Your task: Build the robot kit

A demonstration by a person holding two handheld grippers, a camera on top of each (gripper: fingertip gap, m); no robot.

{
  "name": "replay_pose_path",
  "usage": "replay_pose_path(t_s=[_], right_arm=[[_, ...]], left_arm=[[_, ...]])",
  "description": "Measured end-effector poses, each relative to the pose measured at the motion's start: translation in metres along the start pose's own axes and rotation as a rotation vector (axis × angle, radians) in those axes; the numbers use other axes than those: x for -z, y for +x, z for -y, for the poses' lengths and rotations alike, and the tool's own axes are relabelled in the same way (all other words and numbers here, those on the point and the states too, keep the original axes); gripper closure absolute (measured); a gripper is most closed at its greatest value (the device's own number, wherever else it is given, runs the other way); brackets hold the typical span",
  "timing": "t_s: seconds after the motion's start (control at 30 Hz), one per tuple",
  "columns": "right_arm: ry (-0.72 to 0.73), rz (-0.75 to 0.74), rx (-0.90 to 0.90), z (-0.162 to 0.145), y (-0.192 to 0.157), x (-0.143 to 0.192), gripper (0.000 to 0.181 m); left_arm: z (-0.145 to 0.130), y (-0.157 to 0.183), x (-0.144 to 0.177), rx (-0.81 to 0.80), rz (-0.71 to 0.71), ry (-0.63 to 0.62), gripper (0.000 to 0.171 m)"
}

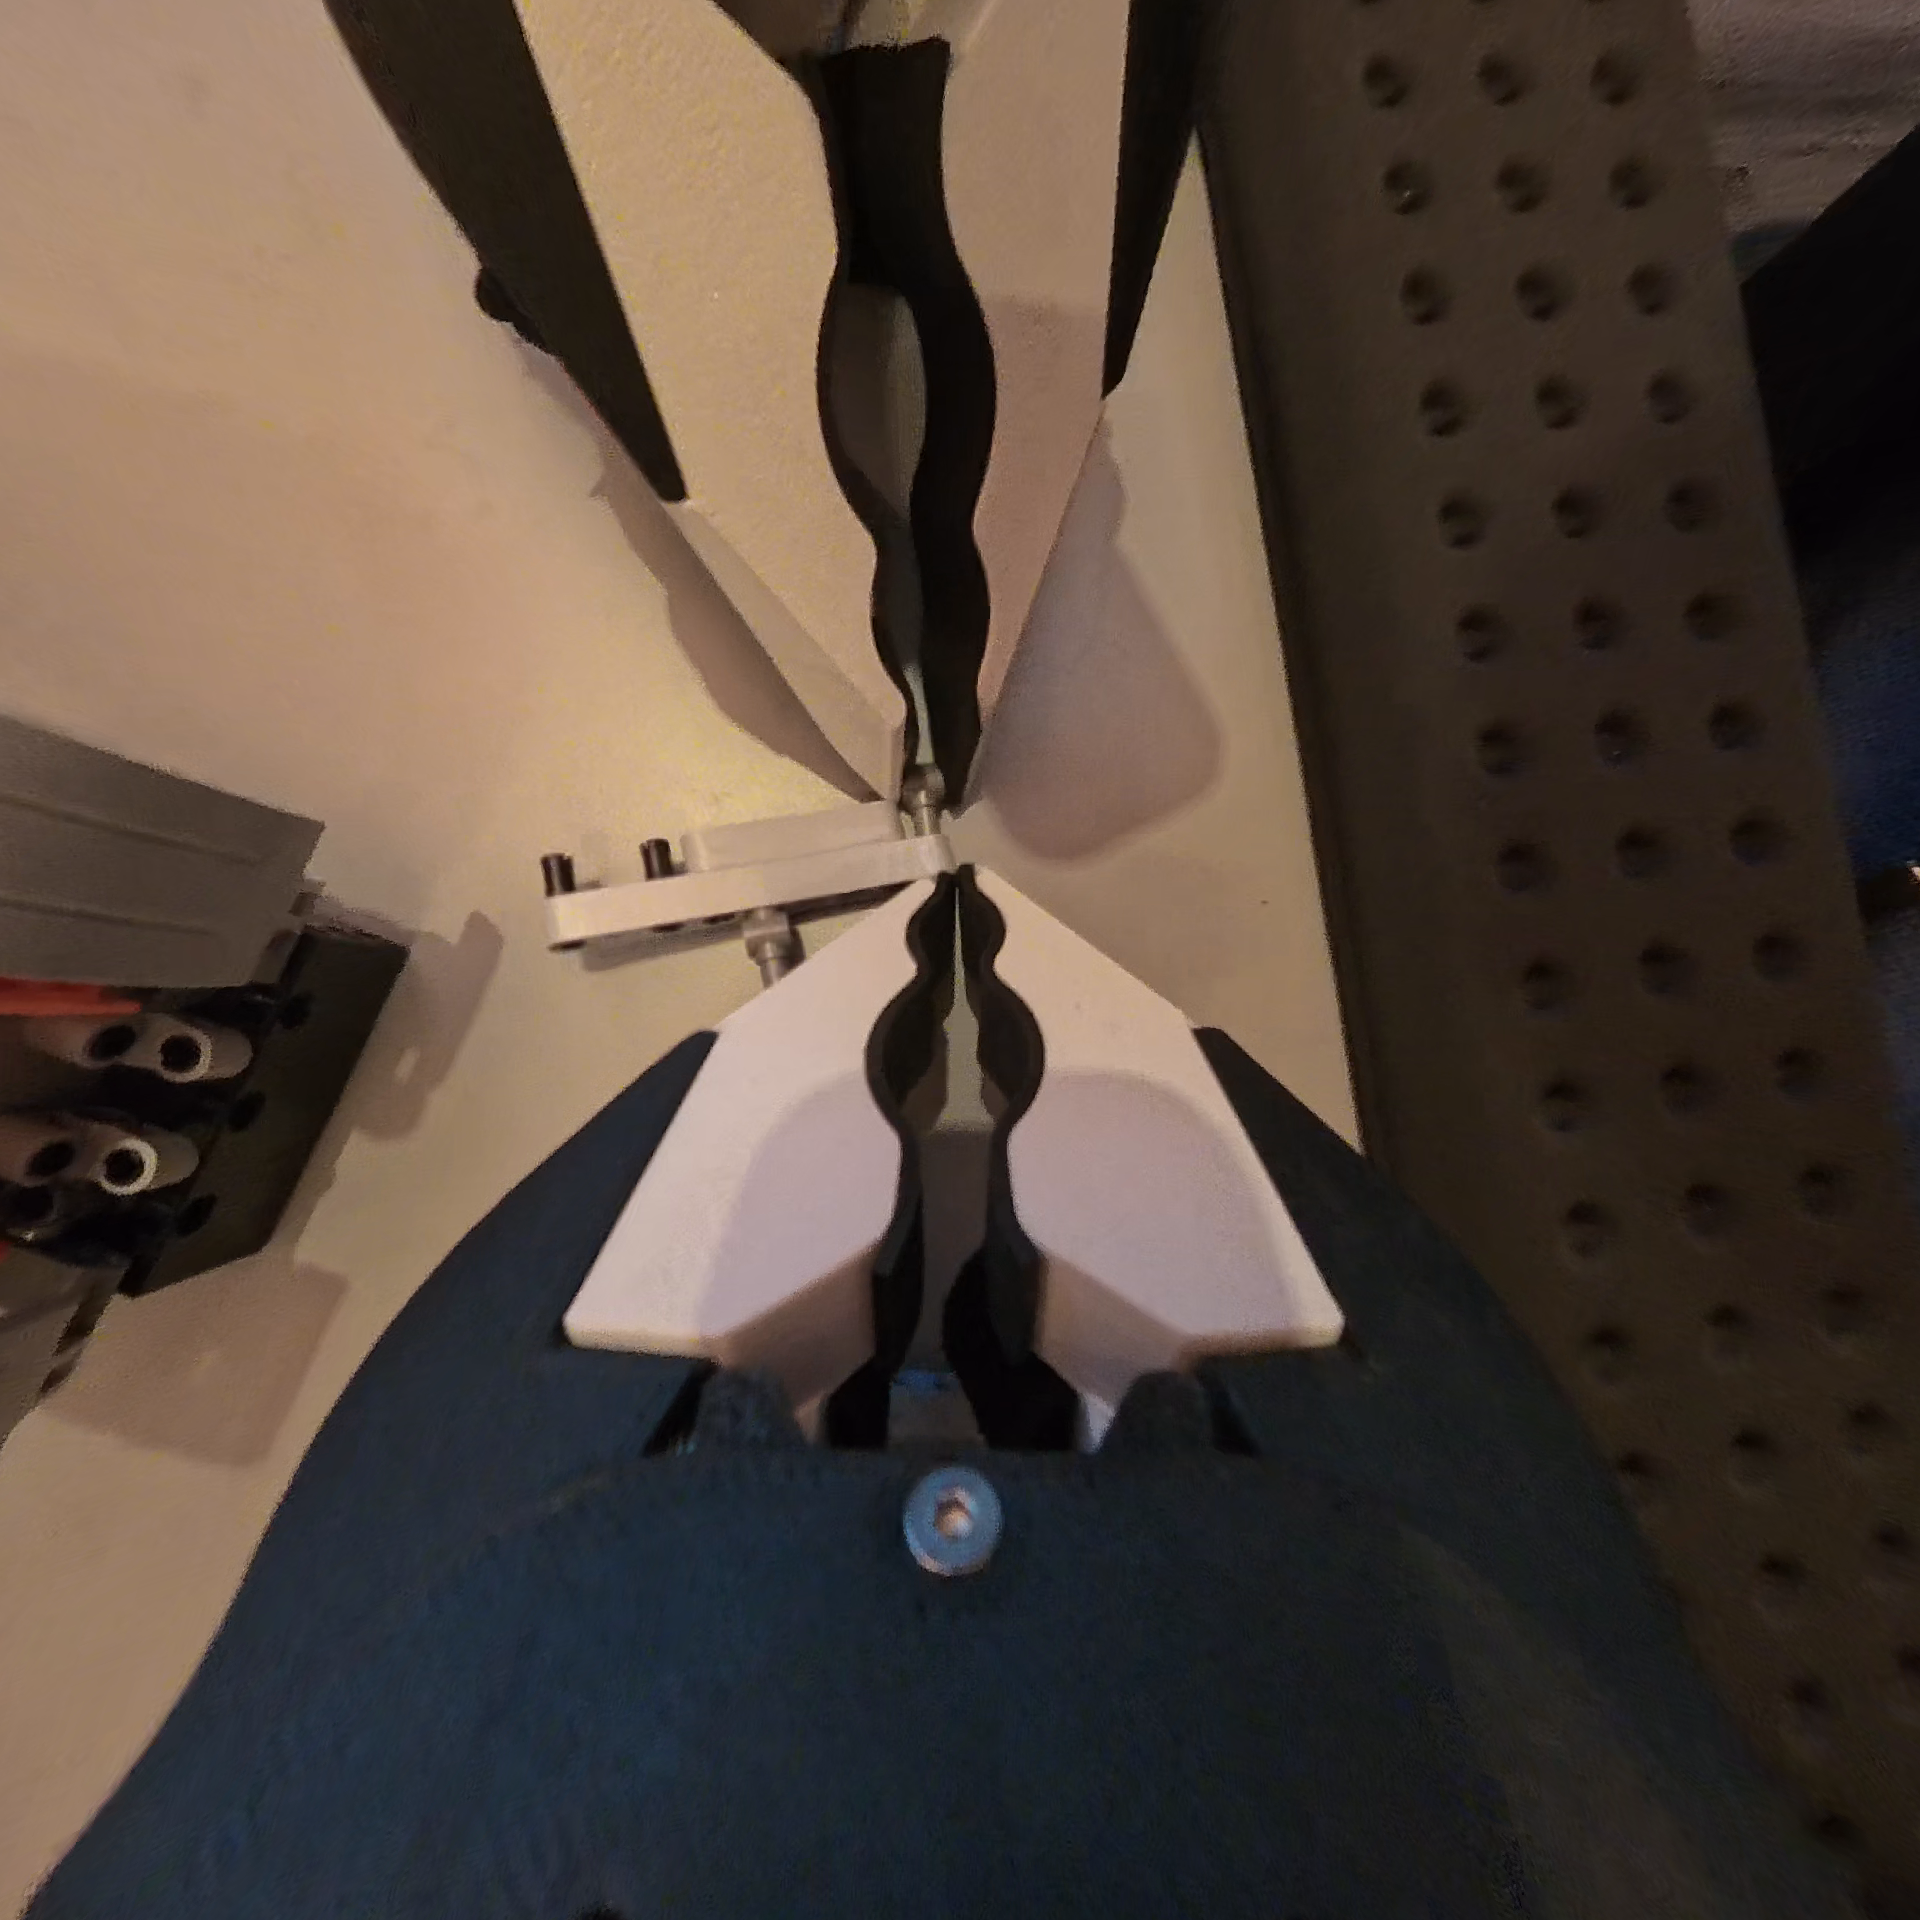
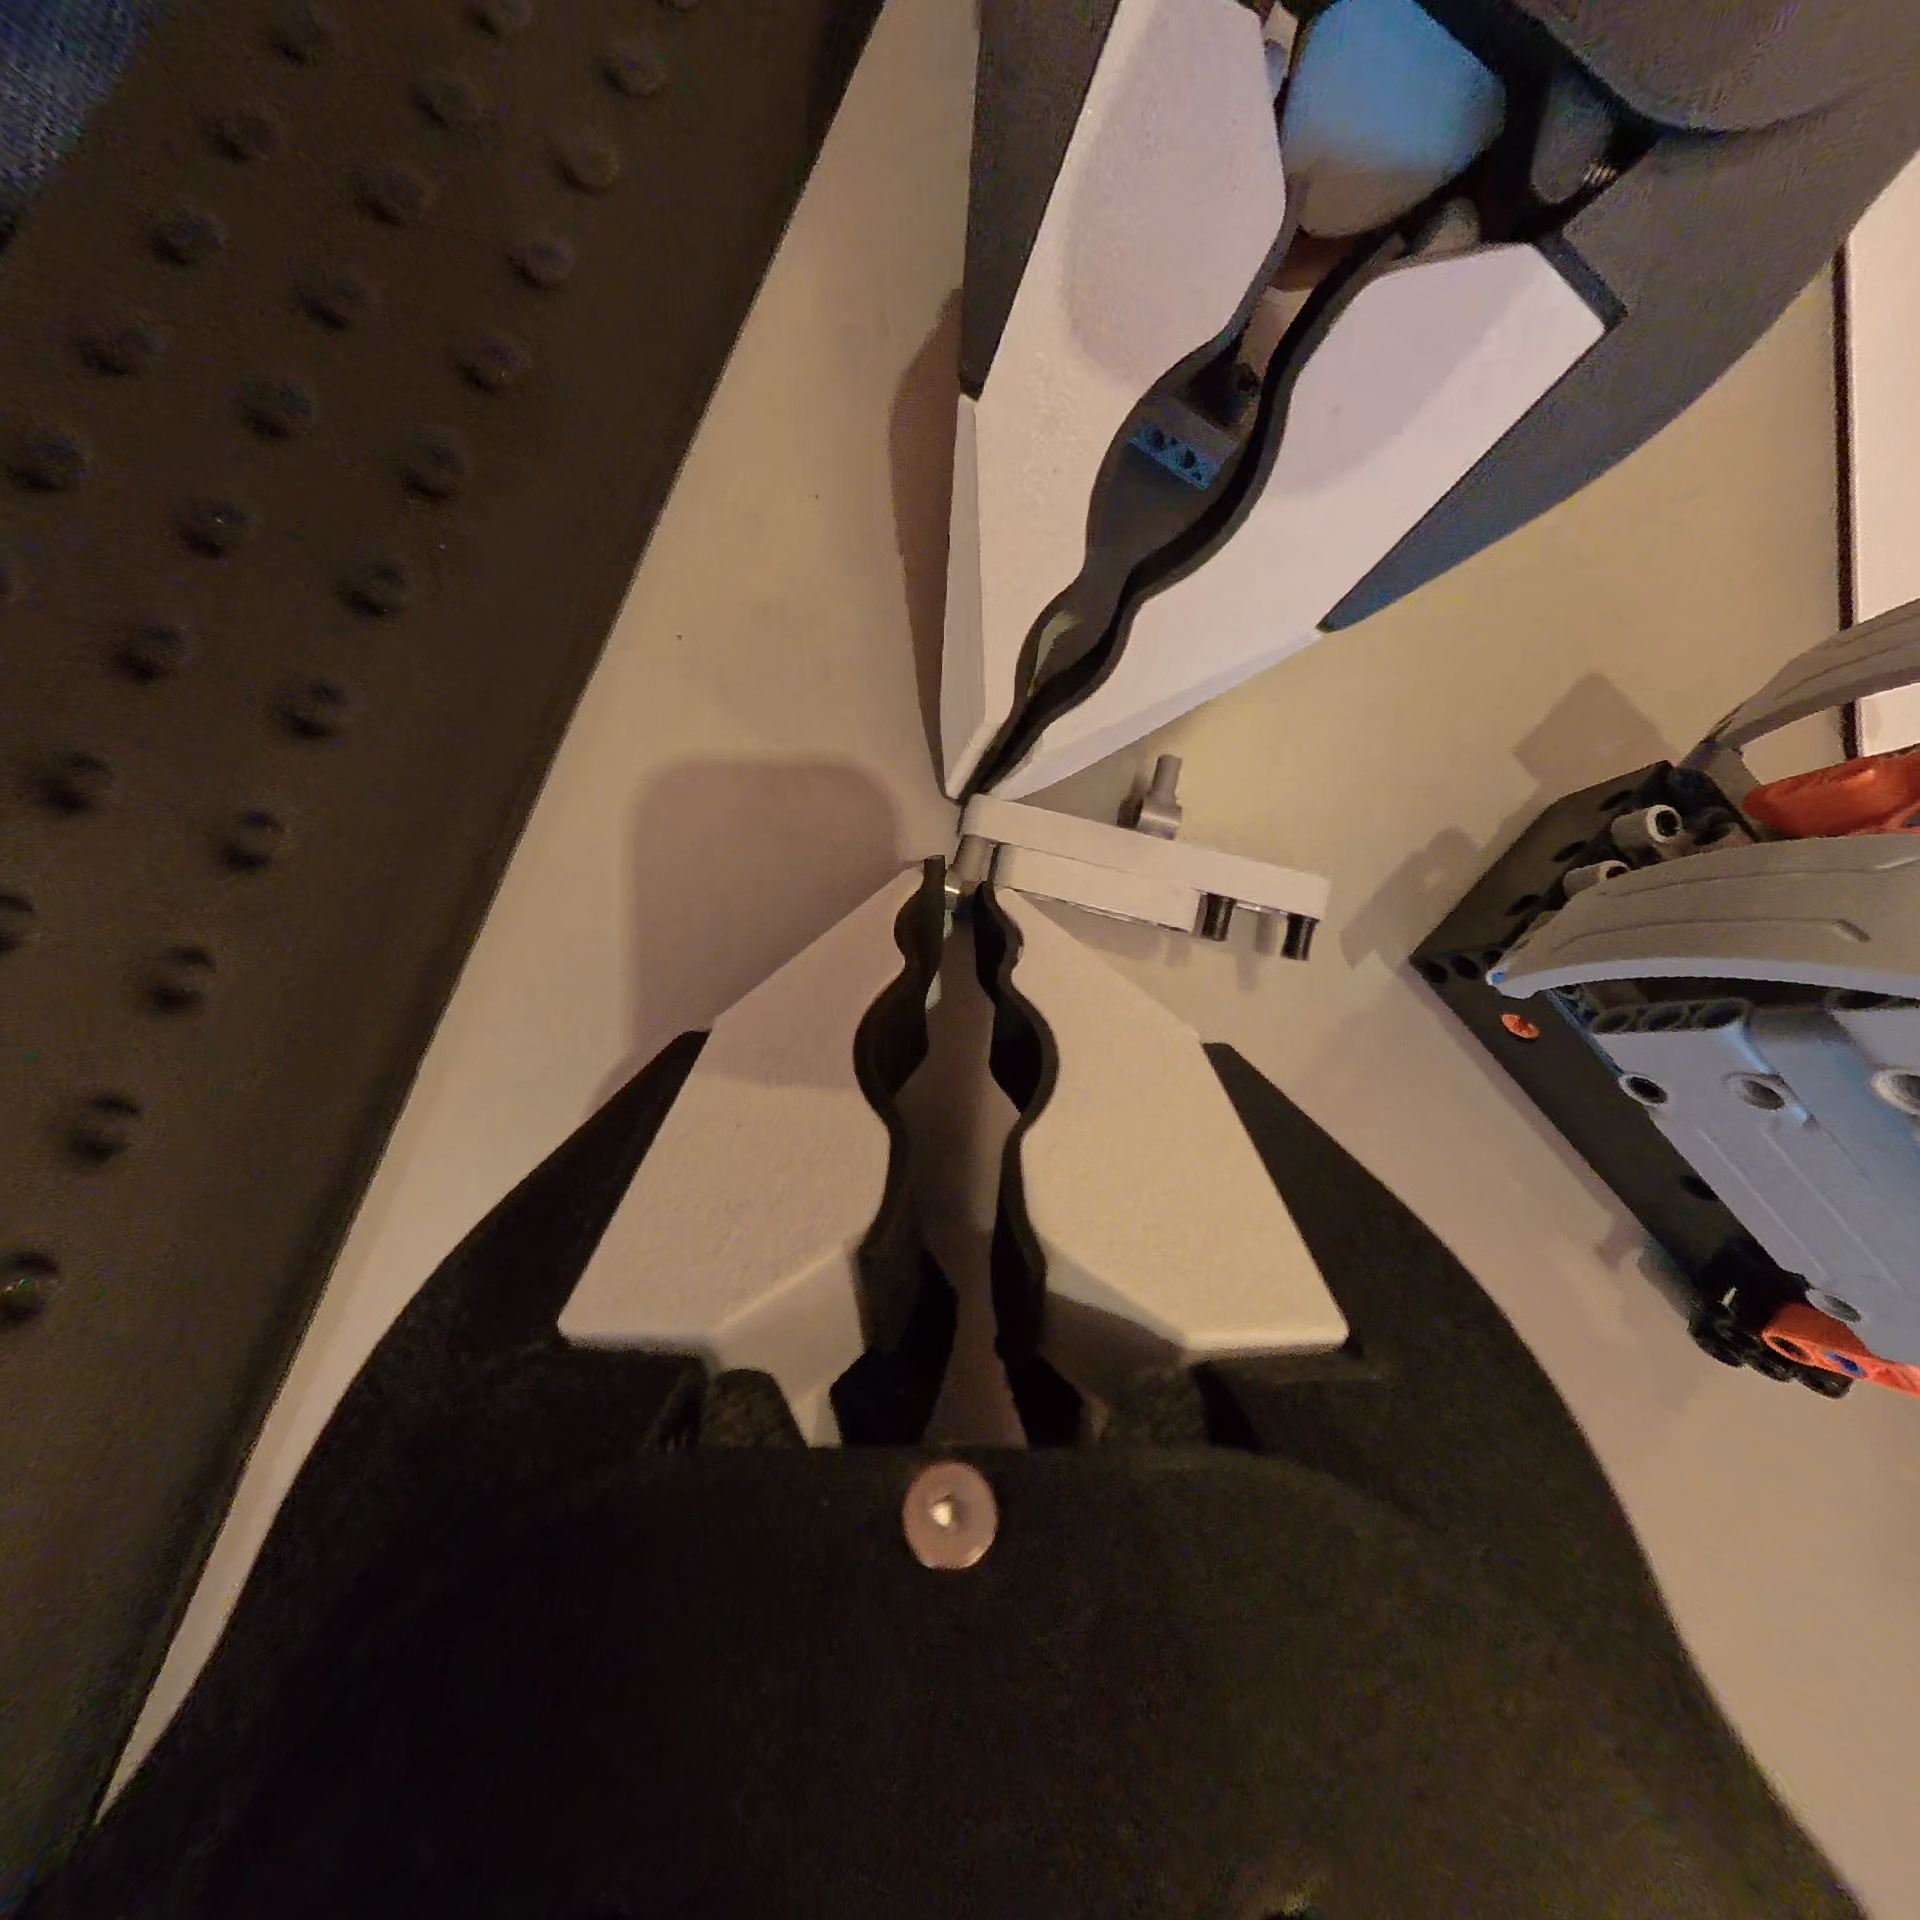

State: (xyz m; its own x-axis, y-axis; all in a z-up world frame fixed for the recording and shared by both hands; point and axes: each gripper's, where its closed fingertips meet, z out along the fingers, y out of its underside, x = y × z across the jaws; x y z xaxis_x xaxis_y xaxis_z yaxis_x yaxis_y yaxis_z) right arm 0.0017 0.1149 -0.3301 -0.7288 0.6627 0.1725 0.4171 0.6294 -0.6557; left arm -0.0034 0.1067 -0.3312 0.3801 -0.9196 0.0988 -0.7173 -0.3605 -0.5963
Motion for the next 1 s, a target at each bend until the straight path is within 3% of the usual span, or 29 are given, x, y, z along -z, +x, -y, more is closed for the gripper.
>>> replay_pose_path(t_s=[0.63,0.8,1.0], right_arm=[[-0.001,-0.025,-0.039,0.002,0.003,-0.003,0.178],[0.0,-0.039,-0.047,0.003,0.004,-0.004,0.178],[-0.011,-0.039,-0.044,0.002,0.003,-0.003,0.178]], left_arm=[[-0.004,-0.001,0.009,0.063,0.088,-0.021,0.15],[-0.005,-0.011,0.004,0.062,0.153,-0.018,0.171],[-0.002,-0.005,0.001,0.039,0.134,-0.004,0.171]])
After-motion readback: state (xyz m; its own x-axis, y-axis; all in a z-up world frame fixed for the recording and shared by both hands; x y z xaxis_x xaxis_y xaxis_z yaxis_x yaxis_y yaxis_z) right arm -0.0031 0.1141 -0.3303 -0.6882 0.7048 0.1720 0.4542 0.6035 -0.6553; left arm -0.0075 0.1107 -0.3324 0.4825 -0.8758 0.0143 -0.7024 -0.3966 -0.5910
